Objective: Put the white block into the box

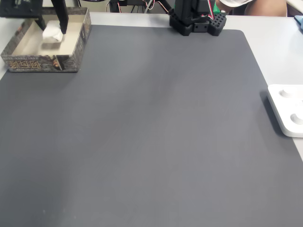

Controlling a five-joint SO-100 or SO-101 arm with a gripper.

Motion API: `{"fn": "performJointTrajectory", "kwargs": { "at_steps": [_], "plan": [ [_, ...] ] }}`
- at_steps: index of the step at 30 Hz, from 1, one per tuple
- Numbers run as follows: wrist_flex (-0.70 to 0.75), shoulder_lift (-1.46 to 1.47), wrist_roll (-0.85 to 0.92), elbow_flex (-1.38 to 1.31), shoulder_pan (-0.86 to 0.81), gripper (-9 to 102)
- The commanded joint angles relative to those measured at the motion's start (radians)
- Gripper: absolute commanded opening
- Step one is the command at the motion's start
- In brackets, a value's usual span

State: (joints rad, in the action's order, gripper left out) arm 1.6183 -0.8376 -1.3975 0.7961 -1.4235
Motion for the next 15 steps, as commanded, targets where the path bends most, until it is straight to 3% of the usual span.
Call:
{"fn": "performJointTrajectory", "kwargs": {
  "at_steps": [1,7,15],
  "plan": [
    [-0.008,-0.012,0.041,-0.064,-0.011,1],
    [-0.048,-0.008,0.055,-0.064,-0.014,14],
    [-0.066,-0.003,0.055,-0.064,-0.011,23]
  ]
}}
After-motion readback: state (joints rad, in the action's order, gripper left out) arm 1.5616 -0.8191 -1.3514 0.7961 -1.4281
